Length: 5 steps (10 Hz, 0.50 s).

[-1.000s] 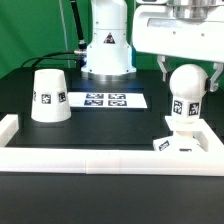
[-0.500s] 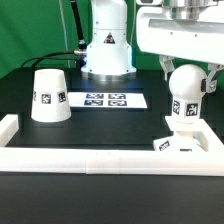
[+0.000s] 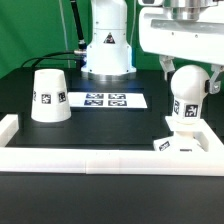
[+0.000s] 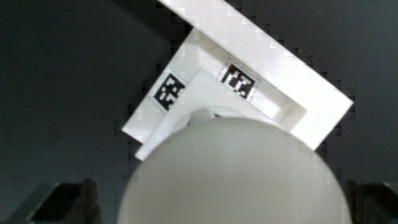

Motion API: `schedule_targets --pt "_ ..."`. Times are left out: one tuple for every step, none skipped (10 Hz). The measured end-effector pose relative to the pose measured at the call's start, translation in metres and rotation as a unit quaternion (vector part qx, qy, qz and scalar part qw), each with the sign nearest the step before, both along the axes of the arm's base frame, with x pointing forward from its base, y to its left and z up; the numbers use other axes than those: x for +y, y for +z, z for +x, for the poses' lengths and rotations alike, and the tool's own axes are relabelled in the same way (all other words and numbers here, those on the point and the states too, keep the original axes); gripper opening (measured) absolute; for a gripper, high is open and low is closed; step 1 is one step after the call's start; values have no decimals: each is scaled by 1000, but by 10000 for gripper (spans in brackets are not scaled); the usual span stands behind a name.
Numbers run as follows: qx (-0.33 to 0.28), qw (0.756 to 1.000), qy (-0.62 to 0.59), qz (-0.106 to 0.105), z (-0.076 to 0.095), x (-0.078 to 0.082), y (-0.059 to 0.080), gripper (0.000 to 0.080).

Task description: Assemble lamp

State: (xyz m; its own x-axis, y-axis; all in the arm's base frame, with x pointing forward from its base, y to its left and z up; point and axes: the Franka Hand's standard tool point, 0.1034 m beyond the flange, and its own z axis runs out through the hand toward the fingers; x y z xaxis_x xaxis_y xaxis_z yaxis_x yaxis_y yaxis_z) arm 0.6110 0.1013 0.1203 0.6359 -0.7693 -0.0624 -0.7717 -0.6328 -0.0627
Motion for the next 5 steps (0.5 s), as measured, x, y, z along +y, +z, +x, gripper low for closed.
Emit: schedule_targets --pt "-7 998 68 -3 1 -1 0 694" --pt "-12 992 129 -4 1 0 -1 698" --pt "-16 984 175 -4 1 0 -2 698" --pt "-18 979 203 -4 1 0 -2 698" --pt "-20 975 222 -4 1 0 -2 698"
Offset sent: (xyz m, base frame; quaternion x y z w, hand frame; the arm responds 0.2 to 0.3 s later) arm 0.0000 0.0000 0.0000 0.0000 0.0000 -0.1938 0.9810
